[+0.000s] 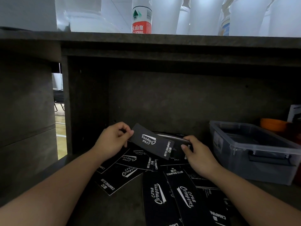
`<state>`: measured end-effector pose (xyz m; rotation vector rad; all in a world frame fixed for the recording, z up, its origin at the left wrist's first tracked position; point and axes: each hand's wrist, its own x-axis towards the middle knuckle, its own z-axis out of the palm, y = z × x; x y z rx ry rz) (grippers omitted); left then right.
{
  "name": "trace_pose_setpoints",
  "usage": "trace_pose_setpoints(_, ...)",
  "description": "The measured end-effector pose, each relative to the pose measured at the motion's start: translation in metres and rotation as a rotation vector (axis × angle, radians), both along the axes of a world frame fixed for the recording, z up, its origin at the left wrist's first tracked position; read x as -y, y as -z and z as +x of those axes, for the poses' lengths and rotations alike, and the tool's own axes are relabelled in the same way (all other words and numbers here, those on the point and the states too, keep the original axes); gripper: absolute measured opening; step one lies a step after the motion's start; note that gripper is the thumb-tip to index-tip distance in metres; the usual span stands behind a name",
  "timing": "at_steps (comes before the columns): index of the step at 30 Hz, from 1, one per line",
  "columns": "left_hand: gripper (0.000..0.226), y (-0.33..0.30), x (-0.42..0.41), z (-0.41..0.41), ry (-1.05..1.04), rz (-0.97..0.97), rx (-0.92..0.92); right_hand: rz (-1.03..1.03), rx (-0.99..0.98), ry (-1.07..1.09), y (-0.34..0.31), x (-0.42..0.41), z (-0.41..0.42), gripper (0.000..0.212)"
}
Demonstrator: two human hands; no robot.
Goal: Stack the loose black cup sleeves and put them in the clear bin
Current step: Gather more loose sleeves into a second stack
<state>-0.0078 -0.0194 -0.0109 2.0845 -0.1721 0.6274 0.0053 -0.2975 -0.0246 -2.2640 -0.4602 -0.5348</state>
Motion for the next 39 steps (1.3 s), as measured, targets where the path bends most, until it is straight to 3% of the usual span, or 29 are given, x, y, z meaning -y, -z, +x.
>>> trace_pose_setpoints(4, 0.013, -0.002, -0.003, 0.000, -0.025, -0.169, -0.003, -0.008, -0.008, 0.000, 0.000, 0.000, 0.000, 0.015)
trace_pose_setpoints(10, 0.024, -0.009, 0.000, 0.000, -0.012, -0.552, -0.161, -0.001, -0.007, -0.001, -0.002, 0.000, -0.002, 0.010)
trace_pose_setpoints(13, 0.004, -0.003, -0.003, 0.003, -0.023, -0.450, -0.267, 0.013, -0.012, -0.011, -0.001, -0.001, -0.001, 0.010)
trace_pose_setpoints(15, 0.021, 0.000, -0.002, 0.001, 0.016, -0.397, -0.309, 0.022, -0.021, -0.014, -0.001, -0.002, -0.001, 0.009)
trace_pose_setpoints(19, 0.018, -0.002, 0.002, -0.007, 0.130, -0.381, -0.219, 0.046, -0.028, -0.009, -0.001, -0.002, -0.003, 0.009)
trace_pose_setpoints(23, 0.002, 0.000, 0.003, -0.006, 0.043, -0.231, -0.116, 0.076, -0.077, -0.029, -0.003, -0.003, -0.007, 0.021)
trace_pose_setpoints(29, 0.025, 0.003, 0.008, -0.004, 0.043, 0.062, -0.161, 0.033, -0.047, -0.030, -0.004, -0.002, -0.008, 0.015)
trace_pose_setpoints(32, 0.028, -0.001, 0.007, -0.007, -0.027, 0.076, -0.147, -0.008, -0.017, -0.018, -0.003, -0.001, -0.005, 0.015)
trace_pose_setpoints(36, 0.055, -0.005, -0.015, -0.004, -0.456, 0.147, -0.121, -0.025, -0.026, -0.024, -0.002, -0.001, -0.003, 0.018)
trace_pose_setpoints(39, 0.108, 0.000, -0.029, 0.002, -0.517, 0.300, -0.463, -0.050, -0.042, -0.029, -0.002, -0.001, -0.003, 0.031)
